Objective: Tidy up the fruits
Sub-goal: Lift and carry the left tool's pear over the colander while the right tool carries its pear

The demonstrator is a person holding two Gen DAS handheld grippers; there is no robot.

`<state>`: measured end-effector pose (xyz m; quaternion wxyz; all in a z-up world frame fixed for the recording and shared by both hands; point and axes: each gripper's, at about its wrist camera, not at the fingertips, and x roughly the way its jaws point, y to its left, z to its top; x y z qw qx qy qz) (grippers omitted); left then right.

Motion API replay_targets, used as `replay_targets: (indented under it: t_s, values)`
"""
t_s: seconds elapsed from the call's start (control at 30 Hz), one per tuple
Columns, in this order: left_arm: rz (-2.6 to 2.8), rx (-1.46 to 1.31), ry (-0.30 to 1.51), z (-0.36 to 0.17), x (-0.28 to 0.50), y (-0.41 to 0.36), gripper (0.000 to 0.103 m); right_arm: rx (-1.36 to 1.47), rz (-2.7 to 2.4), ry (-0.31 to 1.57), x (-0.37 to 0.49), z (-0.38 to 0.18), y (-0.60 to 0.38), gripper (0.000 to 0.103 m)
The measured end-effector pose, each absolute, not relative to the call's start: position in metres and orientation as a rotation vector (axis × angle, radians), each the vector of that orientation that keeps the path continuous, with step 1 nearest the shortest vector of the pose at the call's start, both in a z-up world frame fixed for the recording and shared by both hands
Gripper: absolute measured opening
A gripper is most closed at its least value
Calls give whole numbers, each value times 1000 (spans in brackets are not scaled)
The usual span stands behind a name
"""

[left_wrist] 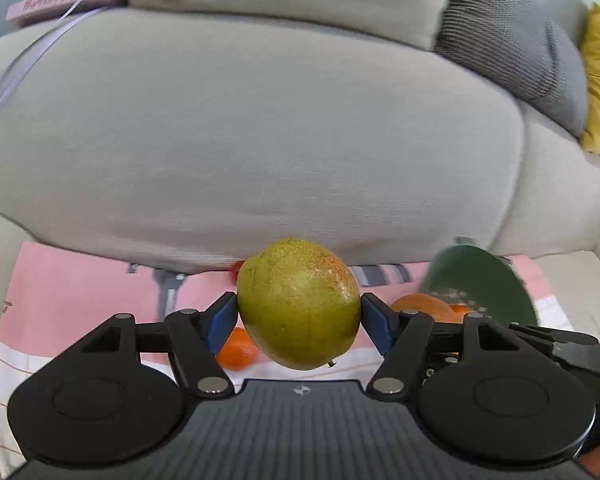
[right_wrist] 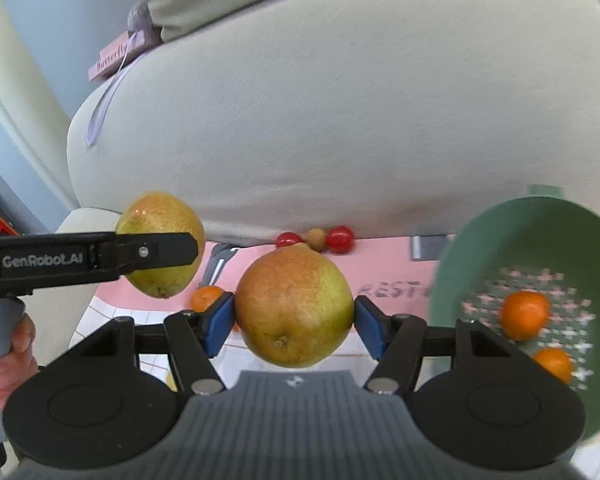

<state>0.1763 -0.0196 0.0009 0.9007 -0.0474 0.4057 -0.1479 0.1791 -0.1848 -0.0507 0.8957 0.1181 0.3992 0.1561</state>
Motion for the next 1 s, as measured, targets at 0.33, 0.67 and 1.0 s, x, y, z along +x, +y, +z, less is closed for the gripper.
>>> replay_targets:
  t_s: [0.33,0.67,1.0]
  values:
    - [-428,-58,818,22,150,-78,77,235,224,793,137,-35,-247,62]
    - [-521,-6,862,10,148,-127,77,166,151,817,129,-44,-288,62]
    - [-577,111,969,-20,160,-162,77,56,140,937,148,-76,-305,62]
